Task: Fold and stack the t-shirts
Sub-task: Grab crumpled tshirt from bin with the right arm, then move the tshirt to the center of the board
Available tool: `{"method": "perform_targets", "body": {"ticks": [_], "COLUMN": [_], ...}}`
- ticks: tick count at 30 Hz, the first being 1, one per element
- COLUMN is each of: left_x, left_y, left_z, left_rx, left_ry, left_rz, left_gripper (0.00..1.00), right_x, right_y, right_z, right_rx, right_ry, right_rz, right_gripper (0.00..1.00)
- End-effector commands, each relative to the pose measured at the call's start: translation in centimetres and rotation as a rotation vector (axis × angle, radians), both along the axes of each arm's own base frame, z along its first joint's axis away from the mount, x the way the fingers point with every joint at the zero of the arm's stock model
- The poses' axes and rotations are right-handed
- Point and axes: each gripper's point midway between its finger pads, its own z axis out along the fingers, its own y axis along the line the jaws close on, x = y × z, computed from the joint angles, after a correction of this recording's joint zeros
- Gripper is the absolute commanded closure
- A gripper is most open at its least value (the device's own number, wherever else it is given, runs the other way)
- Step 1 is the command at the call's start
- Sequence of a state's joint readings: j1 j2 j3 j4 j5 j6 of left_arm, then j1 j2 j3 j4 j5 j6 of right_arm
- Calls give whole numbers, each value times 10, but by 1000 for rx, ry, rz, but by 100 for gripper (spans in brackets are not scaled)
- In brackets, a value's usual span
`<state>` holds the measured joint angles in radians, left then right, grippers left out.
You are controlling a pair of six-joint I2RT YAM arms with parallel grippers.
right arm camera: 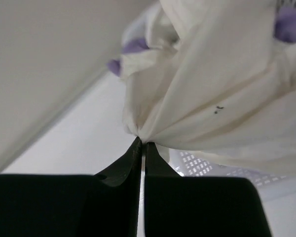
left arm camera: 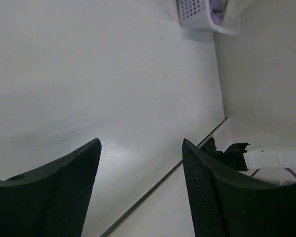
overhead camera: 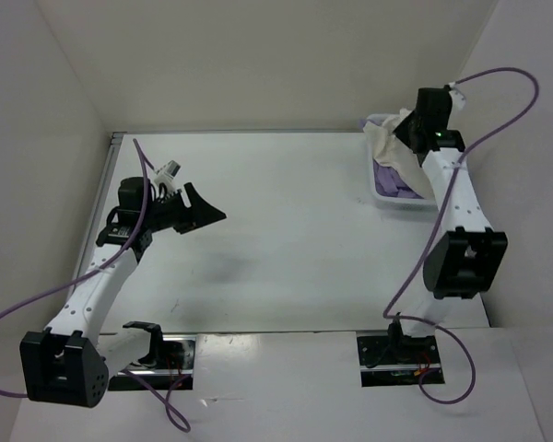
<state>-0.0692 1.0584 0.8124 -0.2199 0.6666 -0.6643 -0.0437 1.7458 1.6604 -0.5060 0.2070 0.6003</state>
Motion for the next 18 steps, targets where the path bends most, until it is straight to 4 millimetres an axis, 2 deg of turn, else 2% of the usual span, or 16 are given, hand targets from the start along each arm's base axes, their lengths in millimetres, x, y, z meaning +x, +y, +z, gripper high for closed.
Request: {"method": "perform_targets", "body": {"ticks": [1,2,3,4,5,6,7,8,9,10,11,12,13,15,16,18], "left_x": [18,22,24,29,34,38,42,46,50,54,55,59,60,64,70,75], "left_y": [-4,-5,-5,-5,-4,-3,0,2,5,17,24,32,43,57,65,68], "left_z": [32,35,31,35,42,41,44,41,39,34,26,22,15,15,16,13], "left_rx": [-37,-47,-51,-63,-67,-77,-74,-72,-67,-77,-81,-87,-85,-98,-115,-135], "left_ry": [-82,-82,-62,-61,-77,-61,-67,-53,-49,-13,13,33,55,66,65,84], "left_rz": [-1,3,7,24,45,66,95,116,148,209,240,285,319,375,404,417], "left_gripper": [26,26,26,26,26,26,26,26,26,25,25,23,23,21,21,19], "right_x": [-47,-54,-59,-69,-77,-82,-97,-106,-138,-148,-163,-204,-217,-231,-237,-229], "right_y": [6,14,23,50,69,89,119,137,164,201,219,217,226,232,233,235], "right_z": [152,186,208,253,281,301,334,353,403,422,437,476,486,494,497,490], "right_rx": [-22,-12,10,66,103,183,242,289,353,433,465,486,493,654,675,639], "right_ry": [-322,-397,-448,-555,-631,-682,-754,-799,-930,-964,-1001,-1117,-1181,-1190,-1217,-1190], "right_rz": [40,77,121,241,321,397,555,634,749,940,1025,1092,1195,1313,1350,1338], "right_gripper": [100,100,100,100,100,100,100,100,100,100,100,100,100,100,100,100]}}
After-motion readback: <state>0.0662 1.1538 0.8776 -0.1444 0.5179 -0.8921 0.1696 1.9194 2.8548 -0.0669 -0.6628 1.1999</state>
